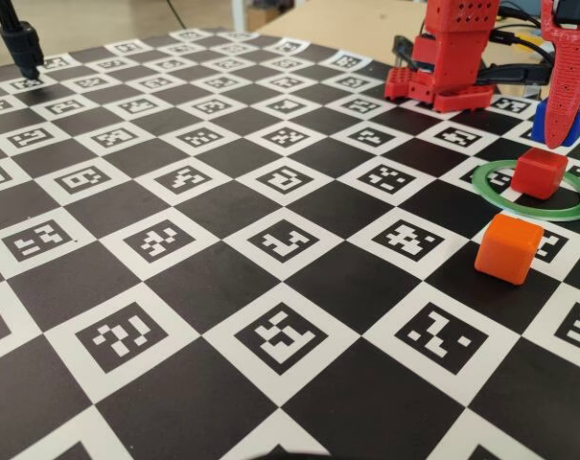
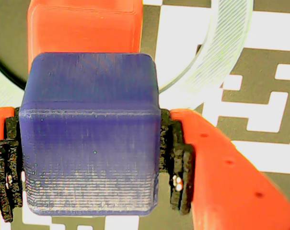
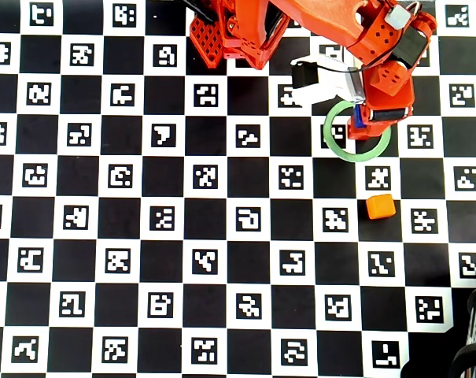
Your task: Grab the red cube then put it in the green circle then put the blue cube on top and finally the orange cube on top
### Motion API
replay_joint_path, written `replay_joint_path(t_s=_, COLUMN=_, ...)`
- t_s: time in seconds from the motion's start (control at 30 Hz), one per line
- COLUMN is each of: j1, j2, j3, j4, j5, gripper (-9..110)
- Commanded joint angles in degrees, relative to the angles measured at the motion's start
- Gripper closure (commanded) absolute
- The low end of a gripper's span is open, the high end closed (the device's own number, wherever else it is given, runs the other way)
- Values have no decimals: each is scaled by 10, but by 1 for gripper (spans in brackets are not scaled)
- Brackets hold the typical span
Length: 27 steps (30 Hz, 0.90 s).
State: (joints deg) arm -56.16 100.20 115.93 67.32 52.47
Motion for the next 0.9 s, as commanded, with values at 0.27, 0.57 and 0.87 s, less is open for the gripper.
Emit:
replay_joint_path(t_s=0.27, j1=20, j2=38, j3=-3, j4=-8, j5=2, gripper=96)
replay_joint_path(t_s=0.57, j1=20, j2=26, j3=-3, j4=-11, j5=0, gripper=96)
replay_joint_path(t_s=0.87, j1=18, j2=20, j3=5, j4=-21, j5=-2, gripper=96)
